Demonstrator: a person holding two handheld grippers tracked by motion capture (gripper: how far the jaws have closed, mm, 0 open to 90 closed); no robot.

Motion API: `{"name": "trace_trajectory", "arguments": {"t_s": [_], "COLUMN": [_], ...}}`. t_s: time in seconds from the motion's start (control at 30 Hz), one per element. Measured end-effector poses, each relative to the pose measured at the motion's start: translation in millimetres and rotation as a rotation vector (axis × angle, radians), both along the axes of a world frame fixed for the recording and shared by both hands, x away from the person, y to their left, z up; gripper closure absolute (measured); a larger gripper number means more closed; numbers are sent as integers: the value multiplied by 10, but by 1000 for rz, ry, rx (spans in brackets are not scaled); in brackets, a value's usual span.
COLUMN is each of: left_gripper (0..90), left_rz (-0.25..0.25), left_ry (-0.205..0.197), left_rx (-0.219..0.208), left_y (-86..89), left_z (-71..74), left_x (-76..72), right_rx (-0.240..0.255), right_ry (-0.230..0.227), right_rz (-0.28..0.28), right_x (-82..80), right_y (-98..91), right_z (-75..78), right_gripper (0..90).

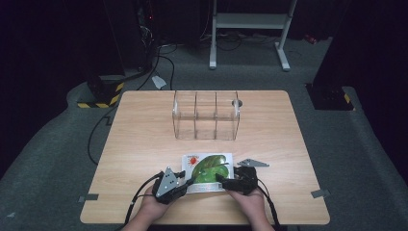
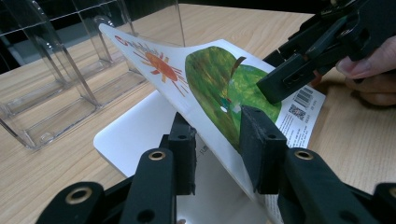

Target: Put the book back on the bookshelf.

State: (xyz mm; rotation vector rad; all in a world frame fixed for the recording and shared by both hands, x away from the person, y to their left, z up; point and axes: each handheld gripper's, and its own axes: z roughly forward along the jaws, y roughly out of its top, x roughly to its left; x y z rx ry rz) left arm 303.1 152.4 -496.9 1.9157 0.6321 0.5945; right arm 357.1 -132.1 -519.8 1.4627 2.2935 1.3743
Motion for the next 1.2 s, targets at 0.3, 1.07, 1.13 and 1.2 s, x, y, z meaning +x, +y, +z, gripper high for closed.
{"name": "trace_trajectory", "arguments": {"t_s": [0.3, 1.07, 1.13, 1.2], "left_gripper": [691, 751, 752, 752], "left_rz": [11, 60, 63, 65], "left_ry": [9, 37, 48, 50], "left_rx": [-3, 41, 33, 28], "left_y": [-3, -26, -26, -30], "left_z": [-3, -43, -55, -62], "left_x": [2, 34, 48, 58], "right_rx": [-24, -61, -65, -71], "right_ry": [-79, -273, -283, -290], "right_rz": [-45, -144, -145, -145], "right_x": [-111, -332, -344, -355], "right_y": [-50, -108, -117, -116], "right_z": [63, 235, 245, 242], "right_gripper": [313, 467, 465, 472]}}
